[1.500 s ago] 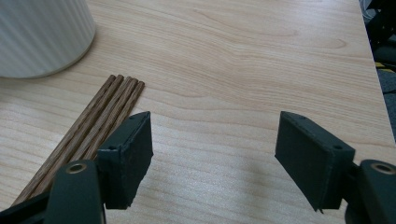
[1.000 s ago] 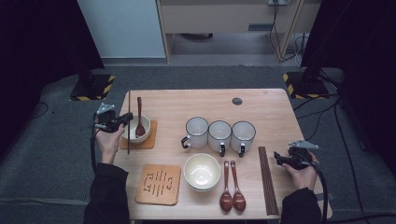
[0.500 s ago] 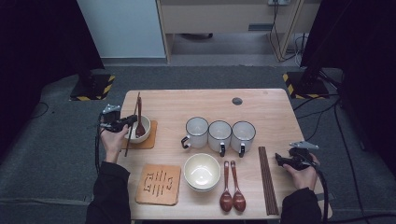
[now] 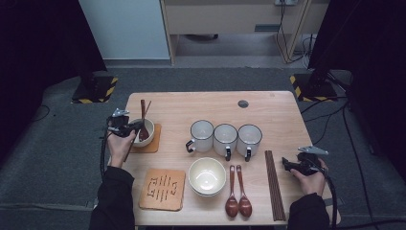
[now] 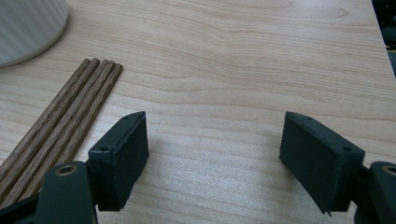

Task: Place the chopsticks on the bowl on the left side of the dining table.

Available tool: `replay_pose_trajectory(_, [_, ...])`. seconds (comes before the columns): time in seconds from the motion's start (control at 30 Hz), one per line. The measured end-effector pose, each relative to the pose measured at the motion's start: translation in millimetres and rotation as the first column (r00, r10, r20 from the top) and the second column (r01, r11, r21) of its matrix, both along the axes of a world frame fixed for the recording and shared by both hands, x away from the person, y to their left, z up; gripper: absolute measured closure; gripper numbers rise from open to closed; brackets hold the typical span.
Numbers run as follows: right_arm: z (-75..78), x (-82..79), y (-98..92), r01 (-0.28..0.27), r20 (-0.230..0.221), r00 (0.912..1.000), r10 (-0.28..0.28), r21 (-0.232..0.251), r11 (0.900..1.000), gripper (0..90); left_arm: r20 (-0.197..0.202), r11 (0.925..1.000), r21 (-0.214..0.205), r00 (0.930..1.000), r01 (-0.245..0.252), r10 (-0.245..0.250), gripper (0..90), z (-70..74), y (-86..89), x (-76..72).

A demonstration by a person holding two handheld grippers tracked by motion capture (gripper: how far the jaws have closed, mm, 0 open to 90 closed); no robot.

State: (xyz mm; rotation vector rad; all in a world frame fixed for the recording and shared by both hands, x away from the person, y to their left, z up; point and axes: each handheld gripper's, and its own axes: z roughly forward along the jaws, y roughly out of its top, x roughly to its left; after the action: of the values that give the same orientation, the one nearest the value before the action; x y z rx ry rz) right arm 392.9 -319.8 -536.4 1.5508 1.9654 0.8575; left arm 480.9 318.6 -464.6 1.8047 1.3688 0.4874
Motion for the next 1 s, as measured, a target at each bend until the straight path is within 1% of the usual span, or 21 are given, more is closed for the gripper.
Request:
replay_pose_trajectory(0.07, [-0.8,-0.8,-0.3,0.002,0.009,1.0000,-0.002,0.001,1.0000,22.9,-0.012,1.0000,-0.003,0.9999,0.000,0.000,83.2,-1.2,0.0,0.6])
replay_pose_trajectory(0.13, [-1.3,-1.0,-0.5,0.002,0.013,0.9999,-0.002,-0.001,1.0000,22.5,-0.016,1.0000,-0.001,0.9999,0.000,0.000,83.2,-1.8,-0.1,0.6])
replay_pose_trajectory(0.27, [-1.4,-0.7,-0.3,0.006,0.011,0.9999,-0.006,0.000,1.0000,21.2,-0.027,1.0000,0.007,0.9996,0.003,-0.003,82.9,-4.2,-1.0,2.0])
replay_pose_trajectory(0.37, [-1.4,-0.6,0.0,0.012,0.008,0.9999,-0.012,0.002,0.9999,20.0,-0.025,1.0000,0.007,0.9997,0.002,-0.001,82.6,-4.2,-0.4,2.2])
replay_pose_trajectory(0.43, [-1.5,-0.6,0.0,0.012,0.008,0.9999,-0.012,0.002,0.9999,19.9,-0.030,1.0000,-0.003,0.9995,0.001,-0.001,82.1,-4.7,1.3,2.5])
replay_pose_trajectory(0.5, [-1.5,-0.5,-0.1,0.010,0.009,0.9999,-0.010,0.001,1.0000,19.6,-0.036,1.0000,-0.003,0.9993,-0.001,0.001,81.6,-4.9,1.3,2.7])
replay_pose_trajectory(0.63, [-1.5,-0.5,0.1,0.008,0.007,0.9999,-0.008,0.001,1.0000,19.0,-0.041,1.0000,0.008,0.9992,0.003,-0.002,79.6,-5.8,0.7,3.2])
replay_pose_trajectory(0.67, [-1.5,-0.5,0.1,0.008,0.007,0.9999,-0.008,0.001,1.0000,19.0,-0.049,0.9999,0.015,0.9988,0.004,-0.004,79.6,-7.2,0.3,3.8])
replay_pose_trajectory(0.7, [-1.5,-0.5,0.0,0.006,0.005,1.0000,-0.006,0.000,1.0000,18.9,-0.062,0.9997,0.023,0.9981,0.005,-0.004,76.2,-9.8,0.2,4.9])
replay_pose_trajectory(0.73, [-1.5,-0.4,0.1,0.007,0.006,1.0000,-0.007,0.001,1.0000,19.0,-0.066,0.9997,0.025,0.9978,0.006,-0.005,75.3,-10.5,0.4,5.2])
replay_pose_trajectory(1.0, [-1.4,-0.5,0.1,0.006,0.005,1.0000,-0.006,0.001,1.0000,18.9,-0.052,0.9997,0.022,0.9986,0.011,-0.010,73.2,-8.4,2.3,4.1])
